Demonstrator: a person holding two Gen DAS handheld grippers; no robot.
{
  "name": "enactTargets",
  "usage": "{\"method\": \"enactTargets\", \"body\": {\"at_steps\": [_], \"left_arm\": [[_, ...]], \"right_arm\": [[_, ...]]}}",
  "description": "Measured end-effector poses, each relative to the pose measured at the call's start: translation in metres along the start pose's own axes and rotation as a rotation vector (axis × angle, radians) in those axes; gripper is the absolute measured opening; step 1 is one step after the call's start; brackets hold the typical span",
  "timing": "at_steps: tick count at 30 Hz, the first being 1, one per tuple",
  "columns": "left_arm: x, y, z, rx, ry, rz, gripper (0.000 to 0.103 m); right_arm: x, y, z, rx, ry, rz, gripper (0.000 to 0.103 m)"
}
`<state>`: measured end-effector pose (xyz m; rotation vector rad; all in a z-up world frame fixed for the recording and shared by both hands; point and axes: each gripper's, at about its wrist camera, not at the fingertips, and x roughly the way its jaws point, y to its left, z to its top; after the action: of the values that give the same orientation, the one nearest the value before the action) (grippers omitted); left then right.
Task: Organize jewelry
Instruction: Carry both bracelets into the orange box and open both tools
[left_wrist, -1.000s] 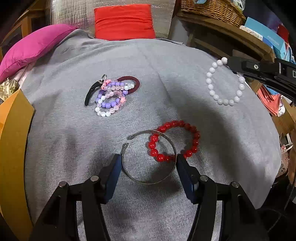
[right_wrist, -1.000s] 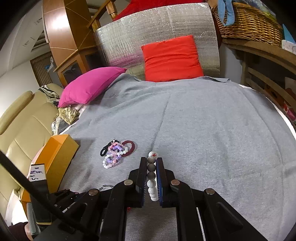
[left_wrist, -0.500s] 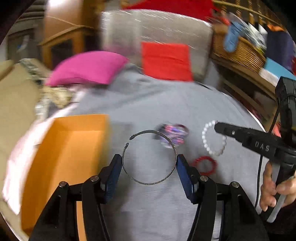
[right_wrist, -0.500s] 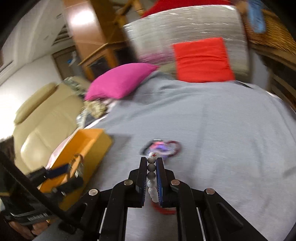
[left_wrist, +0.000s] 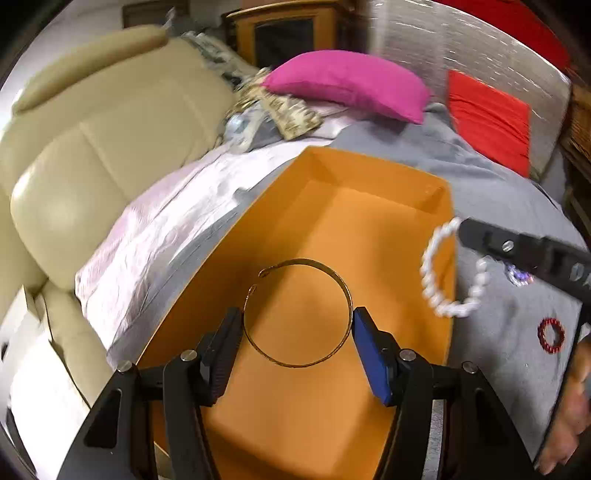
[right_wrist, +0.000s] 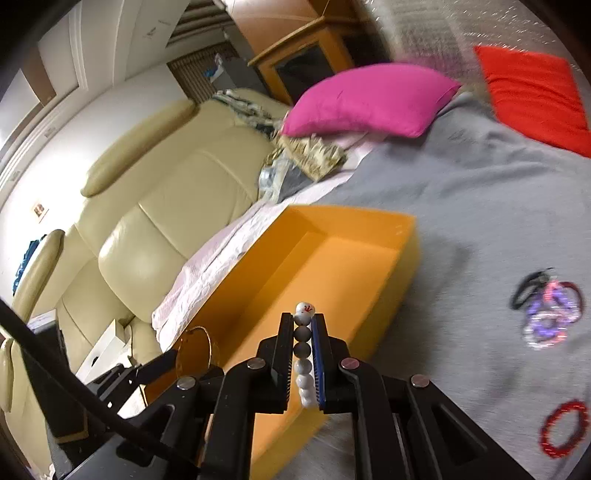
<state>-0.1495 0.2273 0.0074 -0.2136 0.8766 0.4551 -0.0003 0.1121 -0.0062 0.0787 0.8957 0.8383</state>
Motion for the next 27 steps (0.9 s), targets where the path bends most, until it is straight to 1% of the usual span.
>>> {"method": "enactTargets", "body": {"at_steps": [3,7,14,16,18,20,22,24,27], "left_arm": [[0.003,0.008,-0.002,-0.028,0.016,0.019,0.062],[0.014,0.01,0.001,-0.057,0.051,0.035,0.063],[0.022,0.02,0.004,-0.107,0.064,0.09,0.063],[0.02,0.023,0.004,-0.121,0.056,0.106,0.063],[0.018,0.024,0.005,-0.125,0.042,0.123,0.063],[0.016,0.024,0.006,-0.127,0.031,0.134,0.063],[0.014,0.025,0.008,-0.131,0.011,0.155,0.063],[0.012,0.024,0.01,-0.131,-0.006,0.172,0.063],[0.006,0.016,0.014,-0.121,-0.041,0.179,0.063]], "right_arm": [[0.024,0.007,0.002,-0.008,0.039,-0.023,0.011],[0.045,0.013,0.007,-0.007,0.063,-0.051,0.011],[0.052,0.013,0.02,0.042,0.065,-0.05,0.011],[0.054,0.013,0.023,0.055,0.067,-0.054,0.014],[0.052,0.012,0.025,0.073,0.073,-0.051,0.014],[0.047,0.011,0.028,0.085,0.058,-0.065,0.014],[0.039,0.007,0.031,0.098,0.046,-0.074,0.03],[0.025,0.001,0.034,0.108,0.016,-0.081,0.033],[0.001,-0.009,0.038,0.096,-0.03,-0.118,0.033]]}}
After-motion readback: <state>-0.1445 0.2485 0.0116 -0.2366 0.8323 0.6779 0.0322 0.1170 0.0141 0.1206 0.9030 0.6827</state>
